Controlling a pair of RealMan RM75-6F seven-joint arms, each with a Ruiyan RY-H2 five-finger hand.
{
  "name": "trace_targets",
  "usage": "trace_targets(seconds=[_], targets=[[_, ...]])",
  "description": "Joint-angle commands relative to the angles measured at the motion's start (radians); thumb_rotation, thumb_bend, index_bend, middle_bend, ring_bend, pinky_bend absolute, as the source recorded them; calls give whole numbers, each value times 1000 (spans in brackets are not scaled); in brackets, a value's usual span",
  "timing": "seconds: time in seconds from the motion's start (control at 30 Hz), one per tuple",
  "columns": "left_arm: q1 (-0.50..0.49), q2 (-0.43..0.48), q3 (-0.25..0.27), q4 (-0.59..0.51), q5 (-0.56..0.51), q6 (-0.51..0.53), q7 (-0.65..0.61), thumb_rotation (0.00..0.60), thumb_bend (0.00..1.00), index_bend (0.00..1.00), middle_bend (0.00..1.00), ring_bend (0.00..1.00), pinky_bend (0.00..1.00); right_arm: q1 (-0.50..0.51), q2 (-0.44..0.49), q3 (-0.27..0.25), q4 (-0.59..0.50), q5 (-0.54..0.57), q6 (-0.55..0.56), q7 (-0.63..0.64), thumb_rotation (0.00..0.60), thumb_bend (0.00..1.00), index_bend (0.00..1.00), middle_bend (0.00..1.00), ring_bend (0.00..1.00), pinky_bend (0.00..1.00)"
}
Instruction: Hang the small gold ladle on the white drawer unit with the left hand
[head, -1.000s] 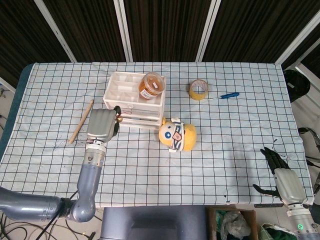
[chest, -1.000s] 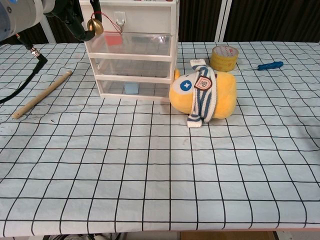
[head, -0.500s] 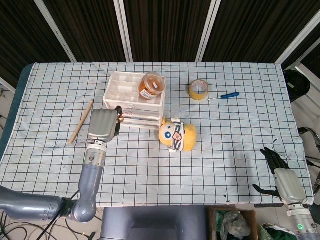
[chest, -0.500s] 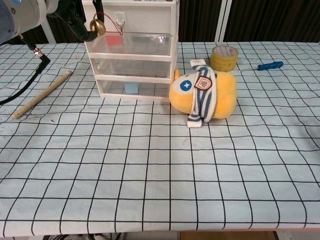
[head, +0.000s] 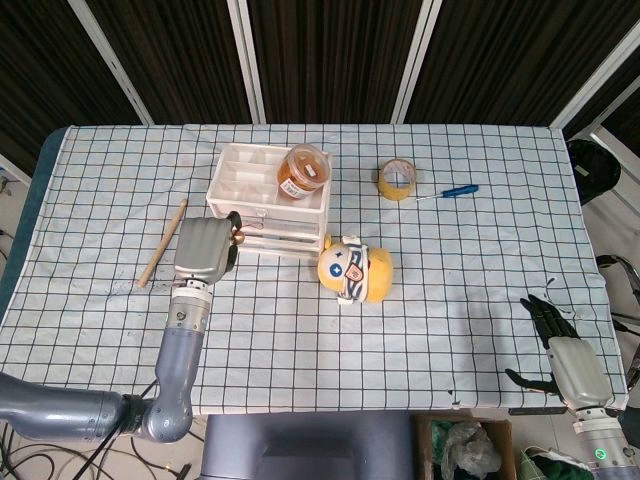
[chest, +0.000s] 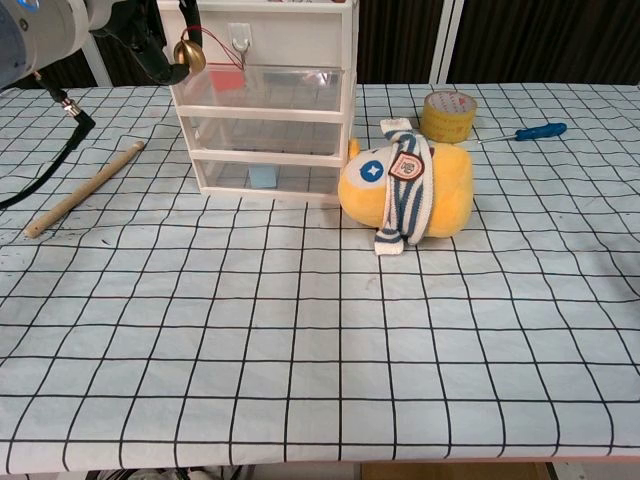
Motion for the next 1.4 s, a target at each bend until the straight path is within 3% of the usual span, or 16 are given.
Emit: trace_targets(seconds=[0.03,0.23,0.5,0.83,1.07,1.17,1.23,1.4], targets=[[2,2,0,2,0,-1,-2,600,398,448,1000,1000,1000,0,0,0,-1,0,0,0,600,116,0,0,0,134],[7,6,3,14,-13,-7,-3,600,381,426,1000,1000,1000,0,0,0,-1,0,0,1,600,116,0,0,0,134],[14,1,7,55,-56,-23,0,600,97,327,1000,1000,1000,-1,1,1,-3,0,2,3,600,116,0,0,0,134],[28,7,3,74,-55,-31,-29,600,87,316,1000,1000,1000,0,2,2,-2,3,1,3,600,116,0,0,0,134],[69,48,20,8,-21,-30,-81,600,87,309,985,982,1000,-1,2,2,-2,5,1,3,600,116,0,0,0,134],[121,91,56,-51,30,-27,-141,600,87,274,881,885,978,0,2,3,-1,5,1,1,600,117,0,0,0,134],[155,122,84,-83,67,-24,-178,600,87,245,766,777,903,0,2,3,-1,6,1,1,600,117,0,0,0,134],[269,222,201,-148,244,-4,-303,600,78,132,394,436,576,0,1,5,0,9,1,-5,600,116,0,0,0,134]])
